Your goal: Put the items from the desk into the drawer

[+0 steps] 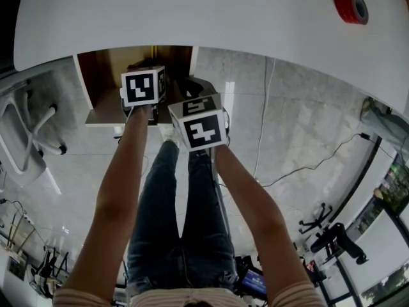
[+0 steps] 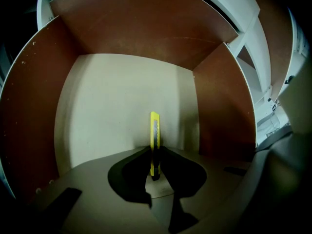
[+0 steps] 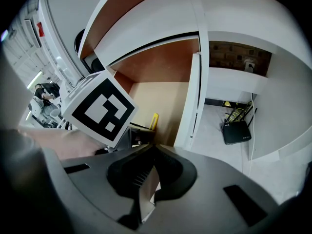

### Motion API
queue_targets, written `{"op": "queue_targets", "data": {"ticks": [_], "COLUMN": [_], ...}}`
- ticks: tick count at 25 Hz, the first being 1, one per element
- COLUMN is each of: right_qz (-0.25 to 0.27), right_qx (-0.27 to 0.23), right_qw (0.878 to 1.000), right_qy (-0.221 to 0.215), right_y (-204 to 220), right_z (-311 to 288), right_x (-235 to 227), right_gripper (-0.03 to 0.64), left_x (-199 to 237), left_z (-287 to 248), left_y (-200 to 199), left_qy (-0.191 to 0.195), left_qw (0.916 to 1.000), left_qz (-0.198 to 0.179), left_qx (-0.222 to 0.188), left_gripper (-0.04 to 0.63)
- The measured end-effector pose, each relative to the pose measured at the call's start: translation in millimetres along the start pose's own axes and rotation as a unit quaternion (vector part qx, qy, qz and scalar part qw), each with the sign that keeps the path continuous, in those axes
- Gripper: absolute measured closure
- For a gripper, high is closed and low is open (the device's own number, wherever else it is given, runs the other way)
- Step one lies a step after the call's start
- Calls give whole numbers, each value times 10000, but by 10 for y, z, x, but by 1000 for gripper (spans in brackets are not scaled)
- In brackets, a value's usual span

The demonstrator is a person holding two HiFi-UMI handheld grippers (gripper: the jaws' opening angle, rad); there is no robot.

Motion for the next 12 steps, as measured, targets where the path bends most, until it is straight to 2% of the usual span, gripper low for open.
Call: {"op": "queue_targets", "data": {"ticks": [12], "right_qz": [-10], "right_qx": [22], "right_qw": [10000], "right_qy": [-7], "right_y": [-3], "right_z": [-13], "right_x": [25], "right_gripper": [600], "left_x": [-8], "left_z": [-6], "left_y": [4], "left_qy": [3], "left_qw": [10000], "left_qz": [-9], "left_qx": [47], "left_gripper": [529]}}
Point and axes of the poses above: the fingertips, and each gripper's own axes: z backward along the fingers, x to its left, y out of its underside, the point moved 2 cm from there along z, backward along the fingers, and after that the axes turned 7 degrees about -z, right-handed, at the moved point
